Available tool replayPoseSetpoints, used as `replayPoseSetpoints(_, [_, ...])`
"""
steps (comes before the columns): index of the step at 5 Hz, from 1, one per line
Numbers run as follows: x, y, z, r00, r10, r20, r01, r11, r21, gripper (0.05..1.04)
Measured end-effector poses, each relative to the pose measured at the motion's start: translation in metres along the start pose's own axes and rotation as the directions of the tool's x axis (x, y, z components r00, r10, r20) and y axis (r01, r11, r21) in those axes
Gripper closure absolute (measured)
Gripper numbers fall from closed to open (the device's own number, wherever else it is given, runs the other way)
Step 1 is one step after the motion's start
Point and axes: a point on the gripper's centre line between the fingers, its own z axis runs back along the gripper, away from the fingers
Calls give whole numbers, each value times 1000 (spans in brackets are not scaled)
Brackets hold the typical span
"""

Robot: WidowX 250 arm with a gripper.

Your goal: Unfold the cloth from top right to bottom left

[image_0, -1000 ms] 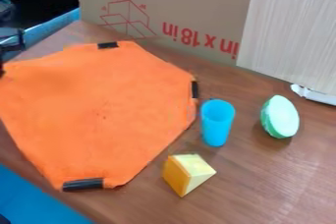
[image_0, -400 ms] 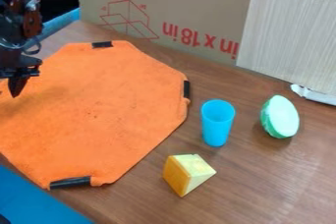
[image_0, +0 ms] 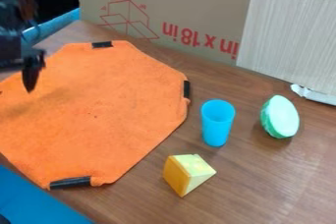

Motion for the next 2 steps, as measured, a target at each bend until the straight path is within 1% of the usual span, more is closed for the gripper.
replayPoseSetpoints(1, [-4,-5,36,991,-33,-131,9,985,-174,85])
replayPoseSetpoints(2, [-12,-7,68,985,-91,-149,48,961,-271,85])
